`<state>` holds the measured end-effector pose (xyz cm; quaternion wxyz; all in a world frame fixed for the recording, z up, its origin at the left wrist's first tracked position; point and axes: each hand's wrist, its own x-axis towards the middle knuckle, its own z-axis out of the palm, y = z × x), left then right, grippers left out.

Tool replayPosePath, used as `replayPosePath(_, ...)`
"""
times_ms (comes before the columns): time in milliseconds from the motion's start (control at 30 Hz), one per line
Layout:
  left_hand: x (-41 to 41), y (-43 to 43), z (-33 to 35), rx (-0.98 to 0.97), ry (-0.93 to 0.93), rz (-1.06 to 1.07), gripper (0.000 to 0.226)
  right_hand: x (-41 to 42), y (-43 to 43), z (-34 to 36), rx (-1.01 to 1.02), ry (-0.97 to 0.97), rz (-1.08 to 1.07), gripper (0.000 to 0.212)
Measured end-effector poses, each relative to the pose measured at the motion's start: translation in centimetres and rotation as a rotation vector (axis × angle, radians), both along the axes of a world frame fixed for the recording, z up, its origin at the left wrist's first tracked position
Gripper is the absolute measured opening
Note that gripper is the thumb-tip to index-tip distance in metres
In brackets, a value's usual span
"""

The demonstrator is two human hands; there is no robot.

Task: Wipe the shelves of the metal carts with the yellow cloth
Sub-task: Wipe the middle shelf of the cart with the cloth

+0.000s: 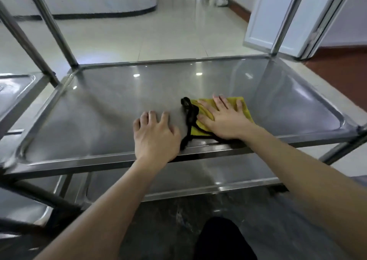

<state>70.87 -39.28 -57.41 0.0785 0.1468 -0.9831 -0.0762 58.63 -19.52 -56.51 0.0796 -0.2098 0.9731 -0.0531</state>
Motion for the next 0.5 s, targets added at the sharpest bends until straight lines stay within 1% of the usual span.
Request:
replayPosePath(133, -0.1, -0.1, 0.1, -0.020, 0.032, -0.001, 0.052, -10.7, -4.8, 1.3, 0.020, -0.033, -0.044, 0.079)
replayPosePath(167, -0.1, -0.1, 0.1, -0.022, 0.028, -0.002, 0.053, -12.2, -5.6, 1.4, 0.033, -0.043, -0.053, 0.080)
replayPosePath(233, -0.1, -0.3, 0.1, -0.026, 0.022, -0.004, 0.055, -12.2, -6.2, 1.3, 0.048, -0.048, -0.062, 0.079)
replayPosePath(300, 0.0, -0.3, 0.3, -0.022, 0.011, -0.006, 0.056, -8.6, -4.6, 1.2, 0.029, -0.067, -0.005, 0.074)
replayPosePath(433, 0.1, 0.0, 0.5, -0.051, -0.020, -0.015, 0.058, 4.7, 2.3, 0.5, -0.048, -0.021, 0.085, 0.075)
replayPosePath(467, 0.2, 0.1, 0.4, -0.057, -0.019, -0.014, 0.056, 6.7, 3.5, 0.4, -0.053, -0.008, 0.096, 0.073)
replayPosePath(500, 0.2, 0.2, 0.3, -0.060, -0.018, -0.013, 0.054, 6.9, 4.1, 0.2, -0.049, 0.001, 0.104, 0.071)
